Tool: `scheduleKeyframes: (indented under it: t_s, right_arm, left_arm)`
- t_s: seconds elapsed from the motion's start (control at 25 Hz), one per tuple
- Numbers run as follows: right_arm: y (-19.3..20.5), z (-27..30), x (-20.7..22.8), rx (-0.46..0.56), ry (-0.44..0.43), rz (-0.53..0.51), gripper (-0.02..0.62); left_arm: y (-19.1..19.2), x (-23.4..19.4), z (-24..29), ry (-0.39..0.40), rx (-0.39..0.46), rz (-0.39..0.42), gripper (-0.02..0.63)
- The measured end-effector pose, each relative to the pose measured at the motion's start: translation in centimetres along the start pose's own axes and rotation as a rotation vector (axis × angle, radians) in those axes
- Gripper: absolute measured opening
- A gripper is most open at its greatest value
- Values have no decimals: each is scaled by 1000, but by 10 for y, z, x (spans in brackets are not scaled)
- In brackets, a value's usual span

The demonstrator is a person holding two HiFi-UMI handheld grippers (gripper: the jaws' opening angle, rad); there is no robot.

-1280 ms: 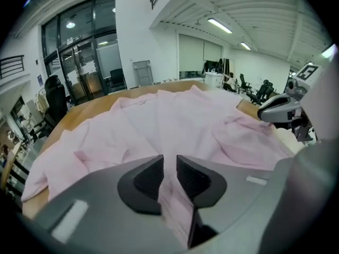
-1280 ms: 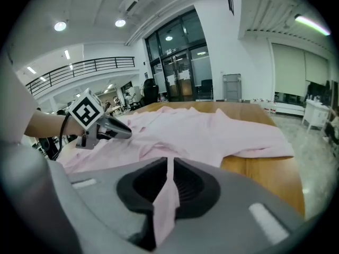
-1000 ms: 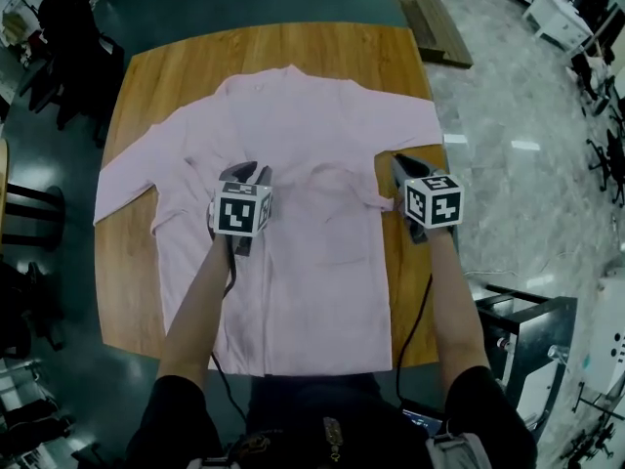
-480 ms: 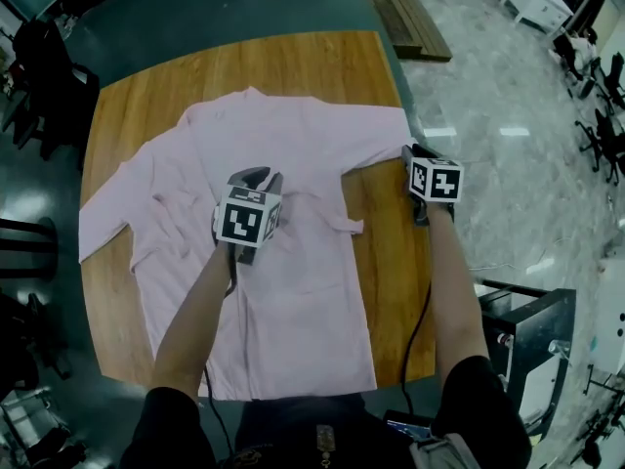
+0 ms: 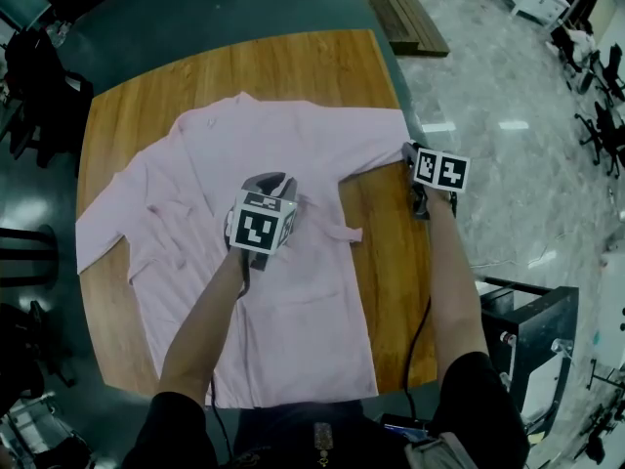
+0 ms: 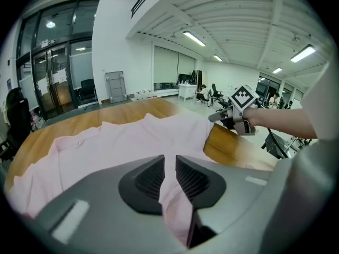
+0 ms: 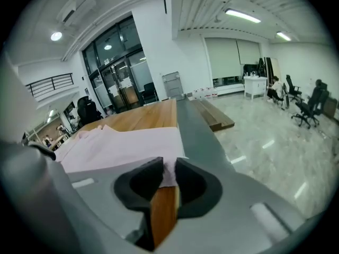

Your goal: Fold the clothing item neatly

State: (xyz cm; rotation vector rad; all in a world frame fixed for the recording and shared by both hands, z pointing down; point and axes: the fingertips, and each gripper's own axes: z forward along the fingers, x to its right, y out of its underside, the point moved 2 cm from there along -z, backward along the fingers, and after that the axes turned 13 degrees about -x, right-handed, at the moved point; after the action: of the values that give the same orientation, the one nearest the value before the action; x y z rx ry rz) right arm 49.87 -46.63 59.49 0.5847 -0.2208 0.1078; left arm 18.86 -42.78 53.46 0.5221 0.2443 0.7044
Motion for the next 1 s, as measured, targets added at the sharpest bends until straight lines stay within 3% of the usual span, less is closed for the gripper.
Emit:
scheduleKeyframes:
  t_s: [0.08,0.32,0.68,1.0]
  right_arm:
    - [-5,-10,-3,23,24,-38,32]
    - [-34,-53,-53,159,15,-193,18]
    - [-67,-97,-216,297,-129,-466,18]
    - [-22,-65,-358,250,-312,-632,17]
  left_arm:
    - [1,0,-3,5,3,2,74]
    - [7,-15,-25,-4,44,-14,74]
    - [37,-54,-63,-22,103,-96,69]
    - [75,-100,-96,-98,115,-180,67]
